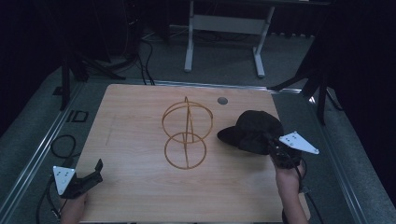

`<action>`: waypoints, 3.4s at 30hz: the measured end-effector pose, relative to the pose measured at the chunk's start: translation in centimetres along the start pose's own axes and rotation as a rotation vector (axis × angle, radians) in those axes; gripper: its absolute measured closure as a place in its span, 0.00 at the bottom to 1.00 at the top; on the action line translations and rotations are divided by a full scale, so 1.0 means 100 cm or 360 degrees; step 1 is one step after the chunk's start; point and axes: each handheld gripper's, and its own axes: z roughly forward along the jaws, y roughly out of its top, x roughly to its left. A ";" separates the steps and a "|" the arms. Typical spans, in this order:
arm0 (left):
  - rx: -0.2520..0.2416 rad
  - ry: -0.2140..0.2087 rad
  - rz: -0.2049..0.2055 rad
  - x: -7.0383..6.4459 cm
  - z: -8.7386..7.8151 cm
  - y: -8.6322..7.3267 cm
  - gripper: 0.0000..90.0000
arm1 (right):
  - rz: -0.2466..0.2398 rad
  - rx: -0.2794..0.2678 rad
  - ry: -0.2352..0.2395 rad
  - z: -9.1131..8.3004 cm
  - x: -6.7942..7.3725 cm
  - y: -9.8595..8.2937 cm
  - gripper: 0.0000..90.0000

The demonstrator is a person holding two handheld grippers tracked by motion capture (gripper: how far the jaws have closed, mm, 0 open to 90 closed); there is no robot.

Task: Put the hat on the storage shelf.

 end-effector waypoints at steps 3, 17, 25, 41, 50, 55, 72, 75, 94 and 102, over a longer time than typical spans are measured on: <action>0.0005 -0.0002 0.0000 0.000 0.000 0.000 0.02 | -0.0005 -0.0024 0.0003 -0.004 -0.002 0.008 1.00; 0.0003 -0.0004 -0.0004 0.000 0.000 0.000 0.02 | -0.0031 -0.0193 -0.0031 -0.023 -0.006 0.049 1.00; 0.0003 -0.0007 -0.0010 0.000 0.000 0.000 0.02 | -0.0071 -0.0298 -0.0051 -0.033 -0.006 0.084 1.00; 0.0003 -0.0014 -0.0006 0.001 0.000 0.000 0.02 | -0.0121 -0.0531 -0.0089 -0.059 -0.001 0.150 1.00; 0.0006 -0.0016 -0.0008 0.001 0.000 0.000 0.02 | -0.0122 -0.0646 -0.0089 -0.070 0.006 0.178 1.00; 0.0011 -0.0020 -0.0008 0.001 0.001 0.000 0.02 | -0.0142 -0.0669 -0.0064 -0.067 0.017 0.191 1.00; 0.0005 -0.0035 -0.0012 0.002 0.000 0.000 0.02 | -0.0163 -0.0724 0.0171 -0.041 0.076 0.211 1.00; 0.0005 -0.0038 -0.0011 0.002 0.000 0.000 0.02 | -0.0167 -0.0719 0.0214 -0.035 0.087 0.211 1.00; 0.0006 -0.0050 -0.0012 0.002 0.000 0.000 0.02 | -0.0218 -0.0694 0.0473 -0.002 0.150 0.213 1.00; 0.0008 -0.0055 -0.0013 0.003 0.000 0.000 0.02 | -0.0268 -0.0662 0.0480 0.010 0.162 0.210 1.00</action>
